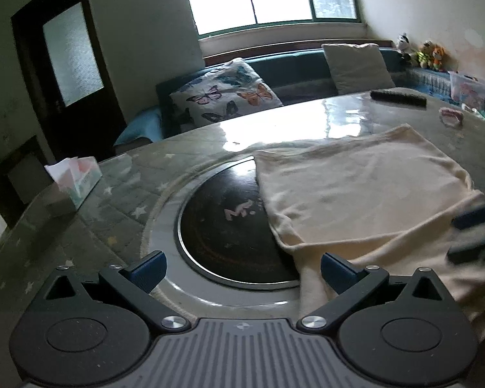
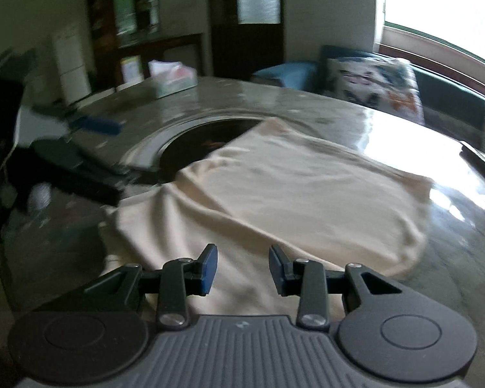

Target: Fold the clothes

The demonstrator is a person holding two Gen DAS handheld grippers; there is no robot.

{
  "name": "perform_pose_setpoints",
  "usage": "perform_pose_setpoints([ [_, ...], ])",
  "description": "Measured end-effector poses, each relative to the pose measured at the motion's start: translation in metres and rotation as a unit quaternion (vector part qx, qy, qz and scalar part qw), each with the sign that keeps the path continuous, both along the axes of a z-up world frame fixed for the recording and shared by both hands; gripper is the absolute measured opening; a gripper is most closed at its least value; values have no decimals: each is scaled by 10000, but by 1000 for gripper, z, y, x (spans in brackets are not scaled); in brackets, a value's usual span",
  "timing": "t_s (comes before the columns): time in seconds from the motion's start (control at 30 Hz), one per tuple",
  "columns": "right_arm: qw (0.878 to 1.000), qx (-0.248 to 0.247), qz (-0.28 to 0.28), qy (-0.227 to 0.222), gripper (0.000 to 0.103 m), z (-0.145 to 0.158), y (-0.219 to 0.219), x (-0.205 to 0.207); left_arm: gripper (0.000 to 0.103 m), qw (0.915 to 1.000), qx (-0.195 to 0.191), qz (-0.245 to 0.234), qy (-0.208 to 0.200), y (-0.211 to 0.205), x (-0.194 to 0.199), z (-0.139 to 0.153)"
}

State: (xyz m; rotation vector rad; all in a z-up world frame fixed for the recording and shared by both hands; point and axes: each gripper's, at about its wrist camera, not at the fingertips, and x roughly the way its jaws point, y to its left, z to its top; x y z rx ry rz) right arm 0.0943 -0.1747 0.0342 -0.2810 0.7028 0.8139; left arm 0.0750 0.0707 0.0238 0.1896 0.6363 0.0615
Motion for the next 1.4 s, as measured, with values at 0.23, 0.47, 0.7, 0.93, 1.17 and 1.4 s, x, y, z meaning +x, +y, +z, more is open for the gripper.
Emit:
perform_pose_setpoints([
  [0.23,9973,-177,697,-141,35,-10,49,-16,103,9997,-91,201,-54,16,-10,6],
  [0.47,9944,52,1056,57,35,-11,73,-21,103,9994,-187,289,-85,20,-11,7],
  [0.7,9950,269,949,160,35,-7,69,-21,103,9995,-287,147,-31,12,-9,5],
  [0.93,9984,274,465,152,35,7,20,-23,103,9995,-172,-238,90,-9,-7,-5],
  [1.17,9989,88,-432,166,35,7,-42,-20,103,9988,91,-463,137,-19,-15,-14],
  [1.4,9986,-109,-513,19,35,1,-59,-35,103,9972,354,-644,141,-24,-27,-17],
])
